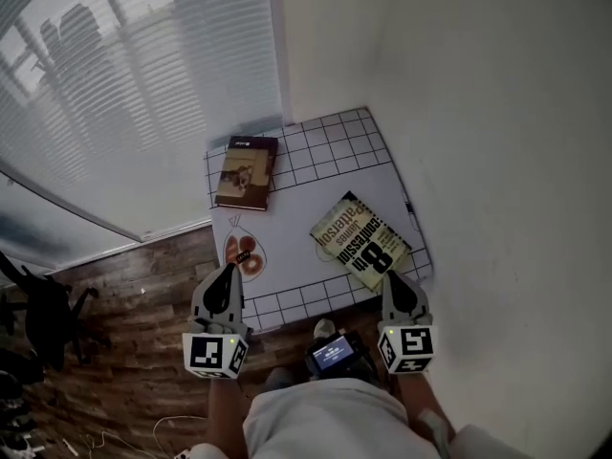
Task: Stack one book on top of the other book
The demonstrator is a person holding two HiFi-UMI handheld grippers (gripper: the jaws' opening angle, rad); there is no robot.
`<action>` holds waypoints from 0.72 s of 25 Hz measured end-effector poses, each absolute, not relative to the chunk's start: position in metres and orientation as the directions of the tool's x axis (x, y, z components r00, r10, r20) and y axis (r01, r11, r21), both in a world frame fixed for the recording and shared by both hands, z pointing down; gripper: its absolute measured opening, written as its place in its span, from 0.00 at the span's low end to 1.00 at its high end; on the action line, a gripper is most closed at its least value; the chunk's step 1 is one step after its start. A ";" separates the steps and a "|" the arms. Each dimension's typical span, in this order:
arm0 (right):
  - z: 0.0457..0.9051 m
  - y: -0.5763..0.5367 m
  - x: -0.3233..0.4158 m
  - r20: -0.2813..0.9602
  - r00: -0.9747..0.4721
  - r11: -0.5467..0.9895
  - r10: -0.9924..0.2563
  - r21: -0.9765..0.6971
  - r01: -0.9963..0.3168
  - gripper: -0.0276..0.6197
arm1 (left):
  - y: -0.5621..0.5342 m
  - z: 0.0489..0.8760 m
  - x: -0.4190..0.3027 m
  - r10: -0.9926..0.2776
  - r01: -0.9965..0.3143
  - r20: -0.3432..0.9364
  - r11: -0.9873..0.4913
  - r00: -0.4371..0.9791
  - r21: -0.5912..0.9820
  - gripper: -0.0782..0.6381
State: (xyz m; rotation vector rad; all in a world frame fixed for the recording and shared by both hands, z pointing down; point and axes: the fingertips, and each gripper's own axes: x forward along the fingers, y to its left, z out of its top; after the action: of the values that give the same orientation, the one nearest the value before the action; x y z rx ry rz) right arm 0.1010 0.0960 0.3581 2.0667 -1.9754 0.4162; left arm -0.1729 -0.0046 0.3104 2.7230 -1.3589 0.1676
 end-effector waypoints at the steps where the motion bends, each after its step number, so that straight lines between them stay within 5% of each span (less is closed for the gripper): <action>1: 0.361 0.094 0.105 0.379 0.041 -0.053 -0.925 -0.023 -0.998 0.05 | -0.009 0.313 -0.168 -0.787 -0.798 0.145 -0.602 0.600 0.035 0.12; 18: 0.376 0.070 0.141 0.423 0.128 -0.170 -0.897 -0.063 -0.984 0.06 | -0.059 0.341 -0.098 -0.681 -0.702 0.201 -0.710 0.704 0.056 0.12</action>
State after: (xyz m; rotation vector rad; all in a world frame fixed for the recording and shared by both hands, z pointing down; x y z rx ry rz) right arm 0.1407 0.0704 0.3761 2.1719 -1.8555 0.5442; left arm -0.0980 -0.0592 0.3408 2.7805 -1.1336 0.2500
